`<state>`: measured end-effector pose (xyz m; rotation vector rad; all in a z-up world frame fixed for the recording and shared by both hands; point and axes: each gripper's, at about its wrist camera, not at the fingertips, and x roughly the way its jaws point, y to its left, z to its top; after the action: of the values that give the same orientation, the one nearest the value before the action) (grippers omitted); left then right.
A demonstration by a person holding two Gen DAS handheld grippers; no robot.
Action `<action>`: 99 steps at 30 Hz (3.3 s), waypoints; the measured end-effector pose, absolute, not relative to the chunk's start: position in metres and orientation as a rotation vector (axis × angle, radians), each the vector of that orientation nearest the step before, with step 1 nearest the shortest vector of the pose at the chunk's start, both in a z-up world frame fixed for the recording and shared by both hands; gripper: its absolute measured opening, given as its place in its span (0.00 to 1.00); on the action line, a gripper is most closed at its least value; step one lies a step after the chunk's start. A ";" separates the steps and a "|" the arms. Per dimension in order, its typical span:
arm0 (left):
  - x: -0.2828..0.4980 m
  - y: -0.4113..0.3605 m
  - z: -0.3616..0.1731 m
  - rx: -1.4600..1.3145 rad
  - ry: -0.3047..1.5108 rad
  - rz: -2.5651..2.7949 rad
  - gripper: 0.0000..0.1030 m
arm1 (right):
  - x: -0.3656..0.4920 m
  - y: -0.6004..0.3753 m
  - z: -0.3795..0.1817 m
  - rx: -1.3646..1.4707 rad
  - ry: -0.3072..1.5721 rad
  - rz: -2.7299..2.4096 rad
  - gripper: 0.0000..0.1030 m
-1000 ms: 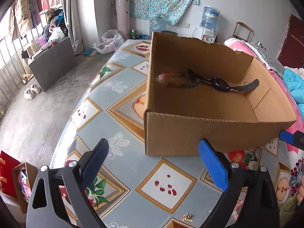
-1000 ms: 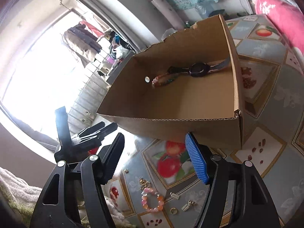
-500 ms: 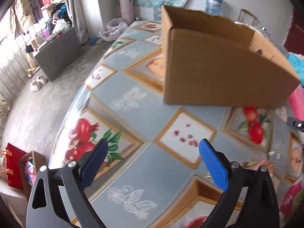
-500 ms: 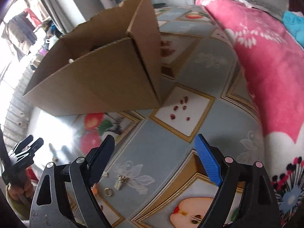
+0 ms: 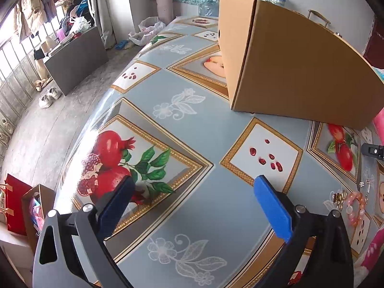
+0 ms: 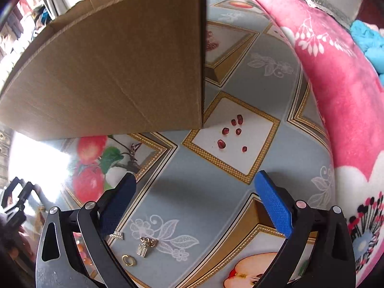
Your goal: Organize jewelry
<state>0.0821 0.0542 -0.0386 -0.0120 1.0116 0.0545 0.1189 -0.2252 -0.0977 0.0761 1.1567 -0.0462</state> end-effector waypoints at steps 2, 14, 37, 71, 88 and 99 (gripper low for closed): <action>0.081 0.054 -0.039 -0.008 1.011 0.050 0.95 | 0.116 -0.218 -0.098 0.023 1.157 -0.057 0.92; 0.080 0.054 -0.038 0.006 0.978 0.028 0.96 | 0.116 -0.216 -0.092 0.016 1.102 -0.032 0.92; 0.026 0.015 0.006 0.013 0.855 -0.260 0.78 | 0.014 -0.143 -0.058 0.071 1.010 0.643 0.40; 0.038 -0.078 -0.027 0.262 0.903 -0.616 0.24 | -0.013 -0.208 -0.033 0.136 0.995 0.524 0.13; 0.044 -0.084 -0.029 0.309 0.874 -0.620 0.04 | -0.001 -0.196 -0.034 0.190 0.960 0.522 0.13; 0.046 -0.062 -0.028 0.248 0.893 -0.568 0.00 | 0.008 -0.188 -0.036 0.193 0.966 0.538 0.13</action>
<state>0.0460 -0.0624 -0.0276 0.2475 0.8927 -0.5675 0.0077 -0.1879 -0.0358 0.1928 0.9659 0.5376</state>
